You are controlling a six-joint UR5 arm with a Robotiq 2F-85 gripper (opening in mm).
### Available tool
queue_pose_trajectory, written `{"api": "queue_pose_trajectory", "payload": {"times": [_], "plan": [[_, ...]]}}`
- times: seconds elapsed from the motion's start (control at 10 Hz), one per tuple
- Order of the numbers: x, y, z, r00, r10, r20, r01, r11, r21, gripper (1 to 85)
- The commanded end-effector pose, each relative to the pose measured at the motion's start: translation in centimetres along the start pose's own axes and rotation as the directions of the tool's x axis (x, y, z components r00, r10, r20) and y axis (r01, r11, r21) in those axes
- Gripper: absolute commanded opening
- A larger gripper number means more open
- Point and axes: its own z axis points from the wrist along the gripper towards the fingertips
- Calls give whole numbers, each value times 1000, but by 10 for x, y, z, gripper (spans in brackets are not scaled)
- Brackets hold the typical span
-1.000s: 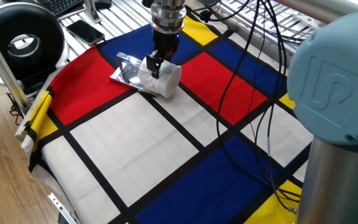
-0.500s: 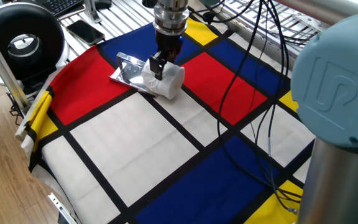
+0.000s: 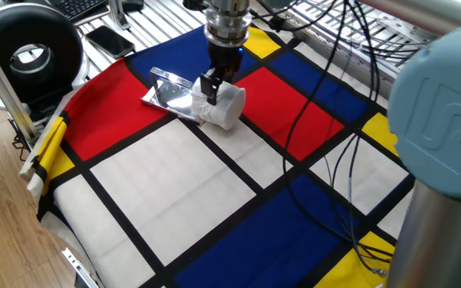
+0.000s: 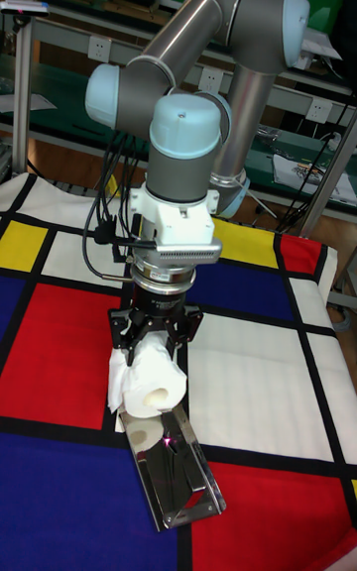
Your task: Take the roll of paper down from the shelf
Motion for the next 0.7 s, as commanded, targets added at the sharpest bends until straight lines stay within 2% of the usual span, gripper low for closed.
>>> {"api": "queue_pose_trajectory", "payload": {"times": [0.0, 0.2, 0.3, 0.4, 0.5, 0.6], "plan": [[9, 1, -3, 999, 33, 10, -33, 999, -12, 10], [12, 2, -3, 999, 46, -1, -46, 999, -17, 10], [9, 2, -3, 997, 82, 9, -82, 996, -15, 10], [7, 5, -2, 993, 113, 25, -112, 993, -34, 10], [10, 4, -1, 987, 161, 24, -160, 986, -35, 10], [9, 0, 0, 976, 217, 24, -217, 976, -18, 10]]}}
